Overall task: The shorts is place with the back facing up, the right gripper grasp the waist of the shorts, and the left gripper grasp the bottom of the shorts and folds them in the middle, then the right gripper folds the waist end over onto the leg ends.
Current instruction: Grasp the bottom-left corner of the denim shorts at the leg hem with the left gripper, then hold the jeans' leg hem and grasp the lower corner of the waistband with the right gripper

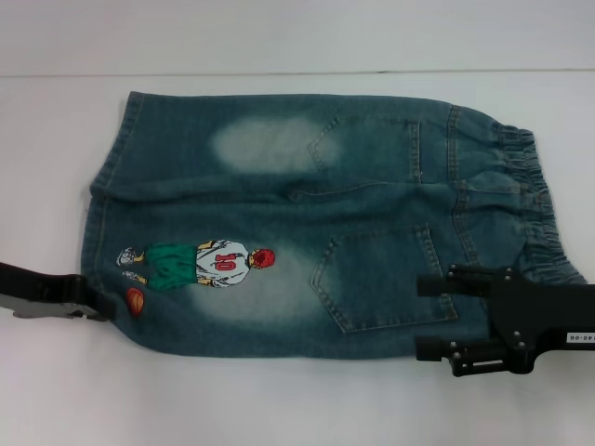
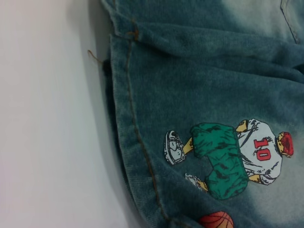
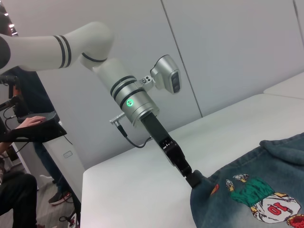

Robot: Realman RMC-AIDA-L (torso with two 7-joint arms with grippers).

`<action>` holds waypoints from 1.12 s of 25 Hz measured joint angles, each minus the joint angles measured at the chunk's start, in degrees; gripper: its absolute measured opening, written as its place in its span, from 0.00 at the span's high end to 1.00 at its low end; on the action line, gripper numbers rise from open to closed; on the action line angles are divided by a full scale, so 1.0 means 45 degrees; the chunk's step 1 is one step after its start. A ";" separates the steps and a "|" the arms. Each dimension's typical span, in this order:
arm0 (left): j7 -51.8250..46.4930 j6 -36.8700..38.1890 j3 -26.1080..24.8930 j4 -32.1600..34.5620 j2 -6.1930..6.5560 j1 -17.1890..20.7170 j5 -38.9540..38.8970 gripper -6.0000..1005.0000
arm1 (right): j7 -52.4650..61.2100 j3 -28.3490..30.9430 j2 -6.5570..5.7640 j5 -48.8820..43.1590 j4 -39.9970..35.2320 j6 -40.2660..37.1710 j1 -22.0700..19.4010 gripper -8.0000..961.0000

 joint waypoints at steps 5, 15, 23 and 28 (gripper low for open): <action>0.0126 0.0037 0.0001 0.0021 -0.0074 -0.0017 -0.0089 0.94 | 0.0180 0.0065 -0.0090 -0.0001 -0.0084 -0.0029 -0.0010 0.05; 0.0195 0.0185 0.0000 0.0138 -0.0023 -0.0049 -0.0519 0.95 | 0.3768 0.0735 -0.0933 0.0012 -0.1186 -0.0109 0.0018 0.05; 0.0223 0.0276 -0.0056 0.0262 0.0014 -0.0075 -0.0836 0.95 | 0.6281 0.0632 -0.2236 -0.0234 -0.1894 -0.0235 -0.0246 0.05; 0.0260 0.0166 -0.0109 0.0260 0.0017 -0.0115 -0.0968 0.95 | 0.6325 0.0707 -0.2789 -0.0965 -0.2061 0.0239 -0.0283 0.05</action>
